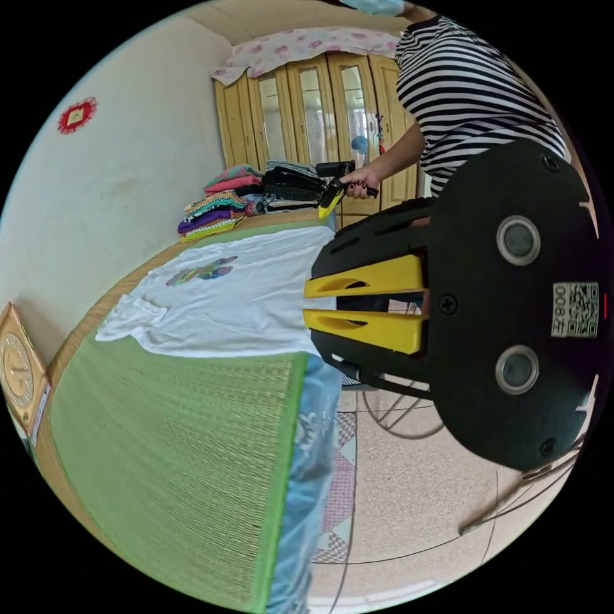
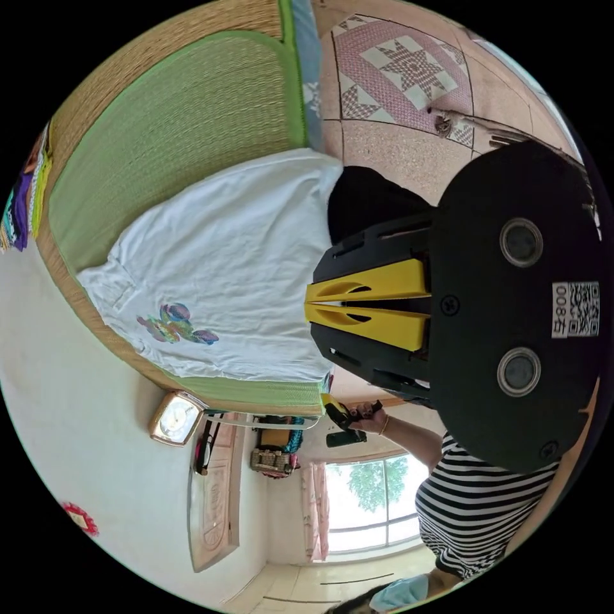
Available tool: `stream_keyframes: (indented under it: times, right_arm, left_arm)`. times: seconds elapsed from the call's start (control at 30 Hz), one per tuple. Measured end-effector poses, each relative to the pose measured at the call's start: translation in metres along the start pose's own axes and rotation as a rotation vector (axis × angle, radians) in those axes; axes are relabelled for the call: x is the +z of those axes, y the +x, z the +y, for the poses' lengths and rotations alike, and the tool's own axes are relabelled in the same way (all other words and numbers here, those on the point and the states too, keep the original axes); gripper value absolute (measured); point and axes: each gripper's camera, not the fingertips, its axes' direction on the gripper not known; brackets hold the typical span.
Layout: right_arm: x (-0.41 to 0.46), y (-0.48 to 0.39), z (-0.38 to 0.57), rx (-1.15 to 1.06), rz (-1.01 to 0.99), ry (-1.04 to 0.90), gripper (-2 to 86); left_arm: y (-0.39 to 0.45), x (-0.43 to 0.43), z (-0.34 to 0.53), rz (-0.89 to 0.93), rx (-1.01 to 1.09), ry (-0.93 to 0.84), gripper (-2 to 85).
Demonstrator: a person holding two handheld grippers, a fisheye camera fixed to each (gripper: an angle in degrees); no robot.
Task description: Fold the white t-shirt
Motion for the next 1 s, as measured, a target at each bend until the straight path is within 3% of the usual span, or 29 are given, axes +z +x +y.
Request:
stream_keyframes:
  times: [0.3, 0.63, 1.0]
  right_arm:
    - [-0.038, 0.049, 0.058, 0.145, -0.090, 0.065, 1.9]
    - [-0.083, 0.092, 0.105, 0.250, -0.121, 0.132, 3.1]
    - [-0.115, 0.136, 0.144, 0.354, -0.185, 0.206, 3.9]
  left_arm:
    - [-0.080, 0.019, 0.035, 0.132, -0.169, 0.016, 9.4]
    - [-0.120, 0.060, 0.038, 0.197, -0.212, -0.025, 11.2]
    - [-0.136, 0.068, 0.057, 0.248, -0.190, -0.001, 2.2]
